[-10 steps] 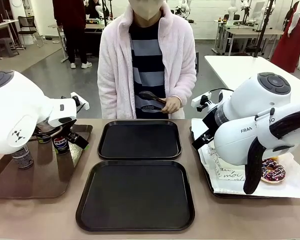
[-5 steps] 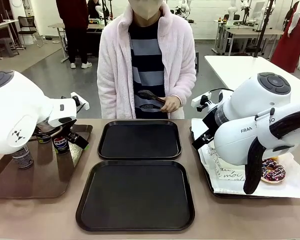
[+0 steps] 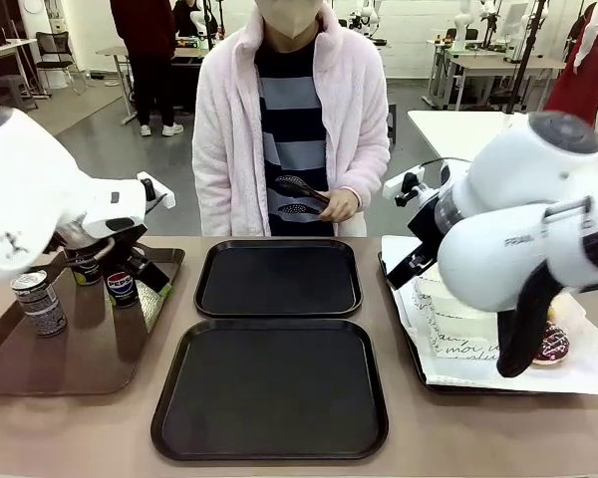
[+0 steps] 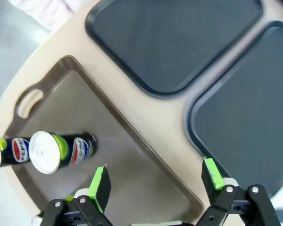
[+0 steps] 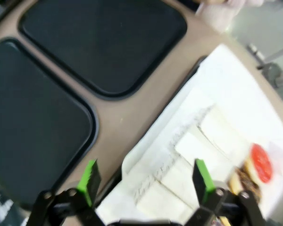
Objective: Set up donuts and drinks on trays.
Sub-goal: Pick up one Pepsi coke and place it on the Flat Tray.
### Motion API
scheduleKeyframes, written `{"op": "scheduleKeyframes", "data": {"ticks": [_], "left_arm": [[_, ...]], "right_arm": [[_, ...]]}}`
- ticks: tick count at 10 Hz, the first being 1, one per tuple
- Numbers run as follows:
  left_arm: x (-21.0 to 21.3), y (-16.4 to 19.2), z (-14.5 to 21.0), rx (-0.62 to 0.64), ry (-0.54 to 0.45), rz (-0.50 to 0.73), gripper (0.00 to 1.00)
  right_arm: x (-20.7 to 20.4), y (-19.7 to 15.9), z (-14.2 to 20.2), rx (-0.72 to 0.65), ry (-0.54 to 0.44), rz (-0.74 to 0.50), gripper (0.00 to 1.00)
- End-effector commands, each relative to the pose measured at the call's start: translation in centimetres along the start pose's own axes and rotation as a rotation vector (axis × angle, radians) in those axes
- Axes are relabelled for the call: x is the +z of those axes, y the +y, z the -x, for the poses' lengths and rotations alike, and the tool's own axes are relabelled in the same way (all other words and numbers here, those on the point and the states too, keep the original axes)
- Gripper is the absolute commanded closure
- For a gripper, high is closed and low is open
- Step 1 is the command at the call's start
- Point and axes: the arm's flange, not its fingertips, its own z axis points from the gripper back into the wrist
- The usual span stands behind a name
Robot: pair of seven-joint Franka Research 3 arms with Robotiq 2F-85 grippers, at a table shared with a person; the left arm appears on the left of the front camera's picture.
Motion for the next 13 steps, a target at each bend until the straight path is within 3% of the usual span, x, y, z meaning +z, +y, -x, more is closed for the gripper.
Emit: {"op": "scheduleKeyframes", "data": {"ticks": [1,2,3,4,5,7,8,9,11,13], "left_arm": [[6.2,-2.9,9.7,-0.057,0.038,0.077,0.0],[7.4,-3.9,11.4,-0.079,0.058,0.075,0.0],[8.0,-4.0,12.1,-0.076,0.053,0.051,0.0],[7.5,-4.2,12.7,-0.092,0.006,-0.008,0.0],[8.8,-1.7,2.4,-0.064,0.069,0.074,0.0],[8.8,-1.7,2.4,-0.064,0.069,0.074,0.0],[10.7,-1.8,3.1,-0.07,0.063,0.058,0.0],[11.2,1.6,4.7,0.136,-0.097,0.257,0.0],[11.7,7.1,8.8,0.401,-0.294,0.57,0.0],[12.0,11.1,12.9,0.576,-0.387,0.732,0.0]], "right_arm": [[6.5,3.6,10.1,0.093,0.111,-0.002,0.0],[7.7,3.9,12.4,0.12,0.166,-0.018,0.0],[7.8,3.6,13.4,0.106,0.152,-0.028,0.0],[6.8,2.5,13.4,0.09,0.067,0.033,0.0],[8.2,1.1,2.7,0.07,0.158,-0.02,0.0],[10.5,0.8,3.2,0.073,0.137,-0.008,0.0],[9.6,-2.5,5.1,-0.141,-0.034,-0.391,0.0],[9.7,-7.0,8.1,-0.397,-0.193,-0.637,0.0],[9.4,-14.7,13.9,-0.722,-0.43,-0.84,0.0],[7.9,-19.7,18.6,-0.925,-0.5,-0.99,0.0]]}}
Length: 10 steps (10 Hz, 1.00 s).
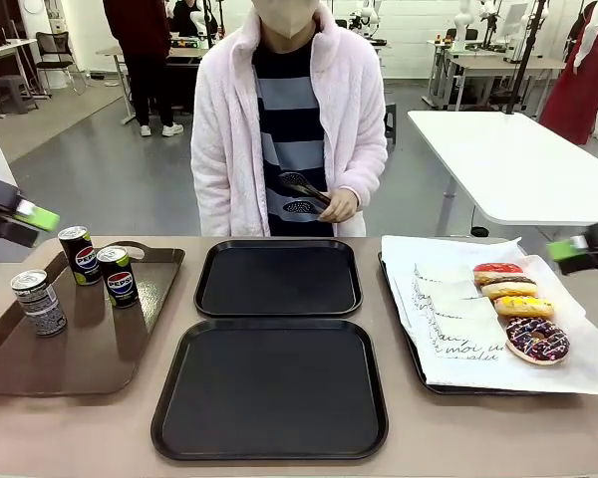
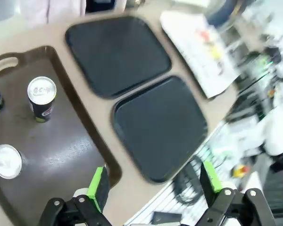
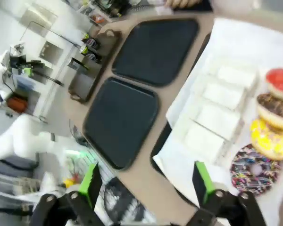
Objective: Set up donuts and drinks on trays.
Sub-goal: Pick up one Pepsi coke and place it on the Flat Tray.
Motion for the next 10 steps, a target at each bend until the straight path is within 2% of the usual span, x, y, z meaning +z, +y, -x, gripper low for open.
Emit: {"op": "scheduleKeyframes", "data": {"ticks": [1,3,5,8,10], "left_arm": [[2.7,3.9,3.5,0.195,-0.174,0.172,0.0],[6.2,9.0,5.8,0.315,-0.273,0.188,0.0],[8.6,11.4,8.0,0.378,-0.319,0.177,0.0],[8.5,8.0,8.1,0.399,-0.328,0.111,0.0],[8.5,6.2,7.6,0.388,-0.332,0.086,0.0]], "right_arm": [[2.3,-4.3,0.0,-0.422,-0.288,-0.342,0.0],[5.8,-6.5,1.3,-0.509,-0.338,-0.347,0.0],[9.1,-6.8,1.7,-0.573,-0.281,-0.239,0.0],[12.1,-6.1,1.7,-0.605,-0.009,-0.019,0.0],[13.5,-5.7,1.7,-0.638,0.05,0.062,0.0]]}}
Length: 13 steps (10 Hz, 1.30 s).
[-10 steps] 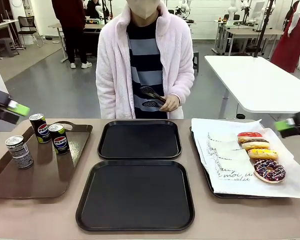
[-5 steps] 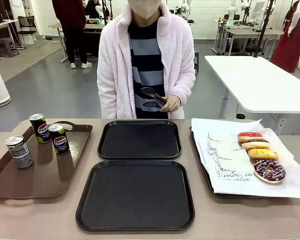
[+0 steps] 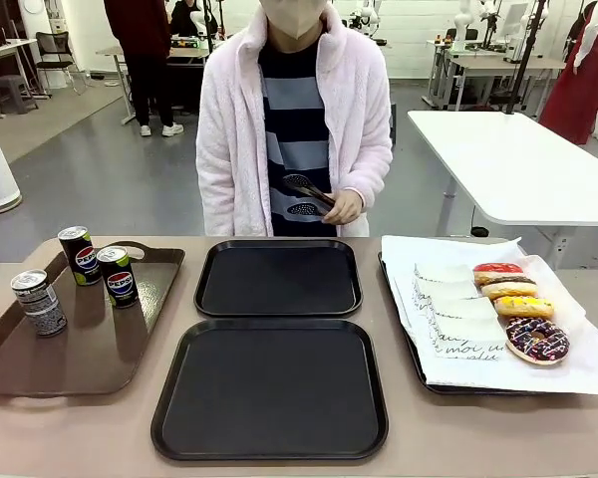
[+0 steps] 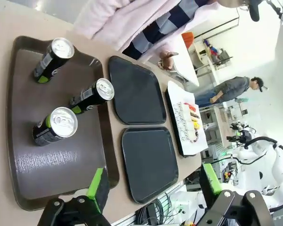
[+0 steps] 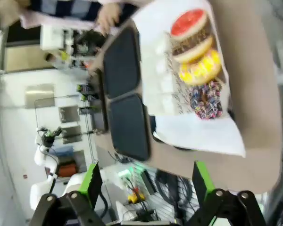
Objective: Set up donuts and drinks on trays.
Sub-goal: Pick up one Pepsi coke and place it on the Flat Tray.
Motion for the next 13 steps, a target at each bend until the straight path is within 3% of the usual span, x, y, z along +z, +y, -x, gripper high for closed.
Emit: {"op": "scheduleKeyframes", "data": {"ticks": [1,2,3,4,13], "left_arm": [[-1.0,-2.1,2.6,0.003,-0.017,-0.011,0.0],[-1.4,-2.6,2.4,-0.003,0.01,-0.026,0.0],[-0.1,-1.2,-0.1,-0.011,0.002,-0.015,0.0],[-0.1,-1.2,-0.1,-0.011,0.002,-0.015,0.0],[-0.1,-1.2,-0.1,-0.011,0.002,-0.015,0.0]], "right_arm": [[1.2,0.3,0.5,-0.016,0.03,0.045,0.0],[1.3,0.2,0.5,-0.021,0.009,0.047,0.0],[0.9,0.7,0.2,0.001,-0.043,0.056,0.0],[1.1,0.1,0.3,-0.004,0.018,0.046,0.0],[1.1,0.1,0.3,-0.004,0.018,0.046,0.0]]}}
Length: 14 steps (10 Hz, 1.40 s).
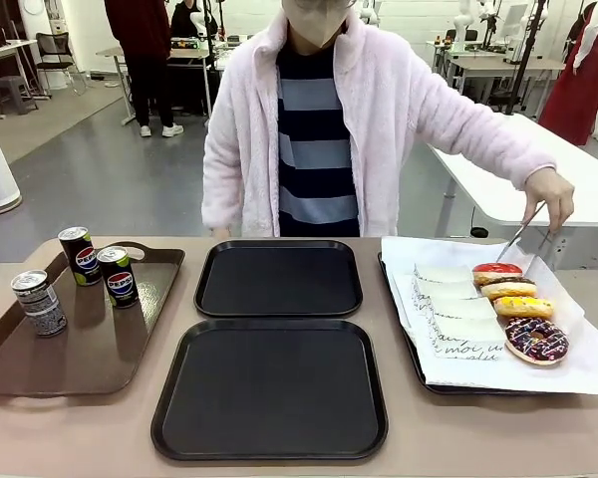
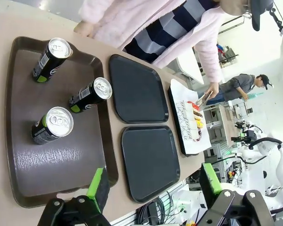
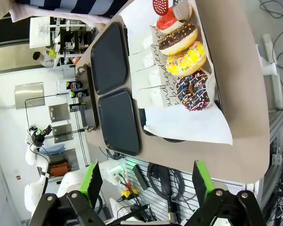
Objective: Set up donuts and drinks on trays.
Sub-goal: Pick up one Pepsi coke and place it on the Flat Tray.
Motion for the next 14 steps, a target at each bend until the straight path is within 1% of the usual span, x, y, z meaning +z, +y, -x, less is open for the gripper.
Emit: {"op": "scheduleKeyframes", "data": {"ticks": [1,6,7,8,10,11,13,14], "left_arm": [[0.2,0.3,0.0,-0.01,-0.008,0.015,0.0],[0.2,0.3,0.0,-0.01,-0.008,0.015,0.0],[0.0,0.0,0.0,0.0,0.0,0.0,0.0],[-0.3,-1.2,-1.3,-0.033,0.084,-0.046,0.0],[0.0,-3.2,-2.3,-0.026,0.107,-0.184,0.0],[-0.1,-4.7,-3.9,-0.031,0.179,-0.247,0.0],[-0.4,-7.3,-5.1,-0.153,0.277,-0.476,0.0],[-1.6,-8.6,-6.0,-0.188,0.377,-0.566,0.0]], "right_arm": [[-0.1,0.0,0.1,0.0,0.007,-0.003,0.0],[-0.1,0.0,0.1,0.0,0.007,-0.003,0.0],[-0.1,0.0,0.1,0.0,0.007,-0.003,0.0],[-0.1,0.0,0.1,0.0,0.007,-0.003,0.0],[-0.1,0.0,0.1,0.0,0.007,-0.003,0.0],[-0.1,0.0,0.1,0.0,0.007,-0.003,0.0],[-0.1,0.0,0.1,0.0,0.007,-0.003,0.0],[-0.1,0.0,0.1,0.0,0.007,-0.003,0.0]]}}
